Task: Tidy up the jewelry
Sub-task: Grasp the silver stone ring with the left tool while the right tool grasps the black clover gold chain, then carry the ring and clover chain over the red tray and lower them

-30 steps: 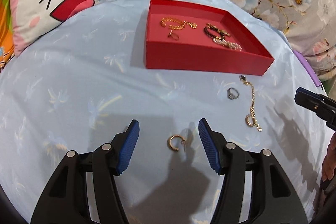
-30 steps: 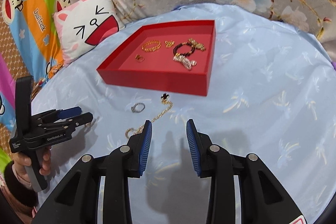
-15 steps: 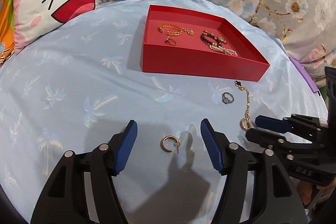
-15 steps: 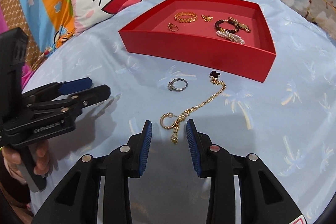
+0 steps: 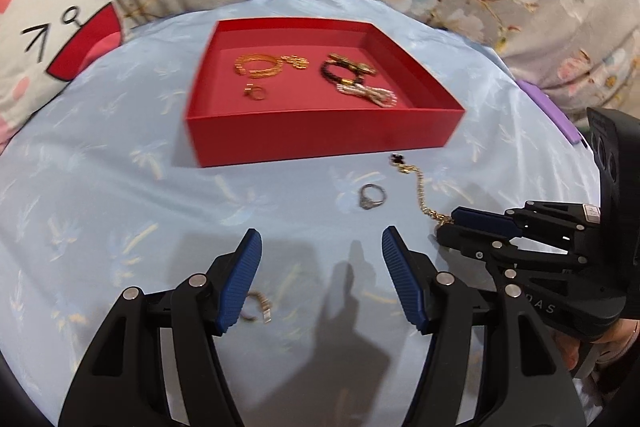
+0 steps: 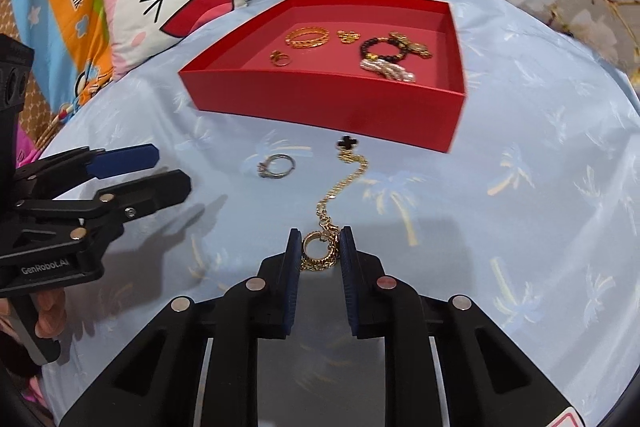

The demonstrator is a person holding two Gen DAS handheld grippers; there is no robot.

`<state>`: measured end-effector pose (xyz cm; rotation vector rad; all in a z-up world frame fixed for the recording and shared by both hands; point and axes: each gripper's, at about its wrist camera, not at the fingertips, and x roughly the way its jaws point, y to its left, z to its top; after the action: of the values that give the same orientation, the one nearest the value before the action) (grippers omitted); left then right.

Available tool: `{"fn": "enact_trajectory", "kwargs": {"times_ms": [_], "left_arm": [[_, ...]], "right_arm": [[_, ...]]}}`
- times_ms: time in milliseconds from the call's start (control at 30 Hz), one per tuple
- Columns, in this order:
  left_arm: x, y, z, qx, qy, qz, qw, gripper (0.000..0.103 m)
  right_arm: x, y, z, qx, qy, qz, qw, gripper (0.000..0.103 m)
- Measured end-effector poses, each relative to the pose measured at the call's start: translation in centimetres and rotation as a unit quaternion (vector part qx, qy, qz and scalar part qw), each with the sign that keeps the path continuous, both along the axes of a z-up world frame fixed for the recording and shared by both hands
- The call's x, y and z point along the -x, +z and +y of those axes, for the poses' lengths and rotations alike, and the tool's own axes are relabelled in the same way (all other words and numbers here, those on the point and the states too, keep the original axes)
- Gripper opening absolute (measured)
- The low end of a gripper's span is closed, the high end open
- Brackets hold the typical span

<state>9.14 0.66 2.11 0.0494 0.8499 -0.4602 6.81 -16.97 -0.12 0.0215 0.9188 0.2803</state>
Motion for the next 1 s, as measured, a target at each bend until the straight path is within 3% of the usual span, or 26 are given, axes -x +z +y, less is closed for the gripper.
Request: {"fn": "enact_trajectory", "kwargs": {"times_ms": [167, 367, 600, 1000], "left_arm": [[-1.5, -0.8, -3.2, -0.026, -0.027, -0.005, 0.9993, 0.06], [-2.8, -2.1, -5.4, -0.051, -0.038, -0.003, 0.998, 0.05], [-3.0, -2.1, -6.1, -0.057, -0.049, -0.009, 0.9971, 0.019], [-1.9, -1.7, -6.1, -0.045, -0.062, -0.011, 0.997, 0.019]], "right_arm": [[0.4, -0.1, -2.0, -0.015, -0.024, 0.005, 1.0, 0.018], [0.2, -0.1, -3.5, -0.028, -0.043, 0.009, 0.999, 0.018], [0.1, -0.2, -3.7, -0.031, -0.041, 0.009, 0.999, 0.018], [0.4, 0.8, -3.7, -0.034, -0.043, -0.004, 0.999, 0.018]]}}
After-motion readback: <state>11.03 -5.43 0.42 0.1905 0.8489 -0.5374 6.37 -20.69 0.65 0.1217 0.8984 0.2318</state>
